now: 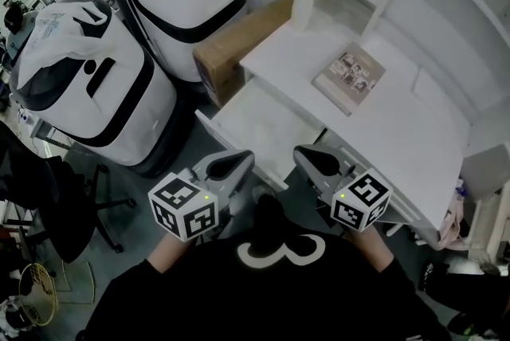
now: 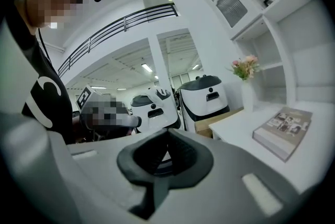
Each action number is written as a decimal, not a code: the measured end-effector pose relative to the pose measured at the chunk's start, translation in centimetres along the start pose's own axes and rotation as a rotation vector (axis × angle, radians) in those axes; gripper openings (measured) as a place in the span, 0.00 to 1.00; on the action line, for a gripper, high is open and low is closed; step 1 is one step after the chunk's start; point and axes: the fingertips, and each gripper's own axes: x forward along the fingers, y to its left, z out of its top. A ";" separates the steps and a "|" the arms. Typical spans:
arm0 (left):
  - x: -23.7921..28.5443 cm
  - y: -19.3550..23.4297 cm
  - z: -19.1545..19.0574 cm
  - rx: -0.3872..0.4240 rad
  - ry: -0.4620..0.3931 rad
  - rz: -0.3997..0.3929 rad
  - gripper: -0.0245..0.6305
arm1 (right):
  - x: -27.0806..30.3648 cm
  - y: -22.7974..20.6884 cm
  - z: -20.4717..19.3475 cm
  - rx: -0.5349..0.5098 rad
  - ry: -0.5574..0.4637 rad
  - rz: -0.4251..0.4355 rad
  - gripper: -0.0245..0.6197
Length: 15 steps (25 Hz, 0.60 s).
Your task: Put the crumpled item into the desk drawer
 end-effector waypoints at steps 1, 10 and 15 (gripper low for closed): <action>-0.1 0.1 -0.3 0.000 0.005 0.007 0.05 | 0.0 0.0 -0.3 0.009 0.002 -0.004 0.04; -0.3 -0.5 -1.4 -0.011 0.020 0.003 0.05 | -0.5 0.6 -1.6 0.043 0.010 -0.011 0.04; -0.4 -1.0 -2.2 -0.013 0.031 0.000 0.05 | -1.0 0.8 -2.1 0.047 0.015 -0.018 0.04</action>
